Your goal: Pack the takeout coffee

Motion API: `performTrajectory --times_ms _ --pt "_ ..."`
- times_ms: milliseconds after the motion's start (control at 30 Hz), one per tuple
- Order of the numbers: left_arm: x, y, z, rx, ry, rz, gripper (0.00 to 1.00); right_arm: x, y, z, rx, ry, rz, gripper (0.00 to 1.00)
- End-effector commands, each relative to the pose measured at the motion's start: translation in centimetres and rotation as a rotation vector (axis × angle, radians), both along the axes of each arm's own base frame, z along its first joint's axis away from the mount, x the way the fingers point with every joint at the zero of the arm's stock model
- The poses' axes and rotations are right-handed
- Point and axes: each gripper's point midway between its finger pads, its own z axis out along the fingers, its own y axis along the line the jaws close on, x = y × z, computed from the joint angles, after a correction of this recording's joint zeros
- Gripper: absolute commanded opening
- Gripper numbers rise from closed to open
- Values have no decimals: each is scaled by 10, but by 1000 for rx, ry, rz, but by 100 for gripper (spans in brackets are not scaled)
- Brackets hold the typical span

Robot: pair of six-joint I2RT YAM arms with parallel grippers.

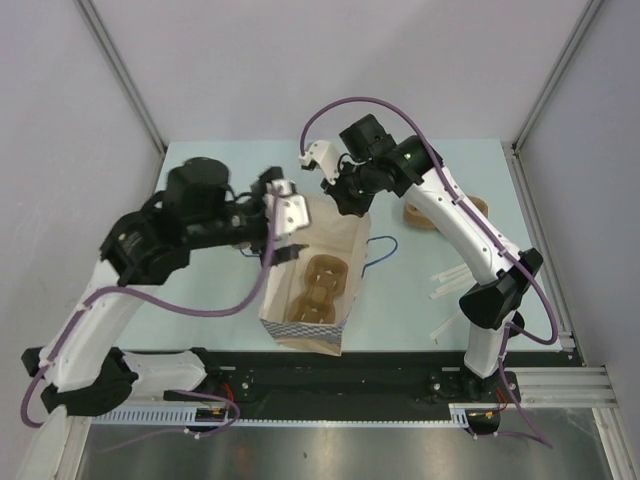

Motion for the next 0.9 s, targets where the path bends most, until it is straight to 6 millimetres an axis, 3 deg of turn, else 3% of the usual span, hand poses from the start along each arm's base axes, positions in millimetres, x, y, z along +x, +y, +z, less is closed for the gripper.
performTrajectory --times_ms 0,33,67,133,167,433,667,867 --pt "8 30 71 -299 6 139 93 -1 -4 24 59 -47 -1 0" --pt "17 39 80 -341 2 180 94 -1 -5 23 57 -42 -4 0" --pt "37 62 80 -368 15 291 99 -1 -6 22 55 -40 -6 0" --pt "57 82 70 -359 35 389 100 0 -7 22 54 -39 -9 0" --pt "74 106 64 -357 34 488 100 0 -8 21 50 -36 -11 0" --pt "157 200 -57 -305 353 951 99 5 -12 18 49 -31 -27 0" --pt "186 229 -139 -257 456 1171 100 6 -14 15 35 -29 -30 0" --pt "197 232 -181 -191 484 1162 99 6 -13 11 29 -19 -30 0"
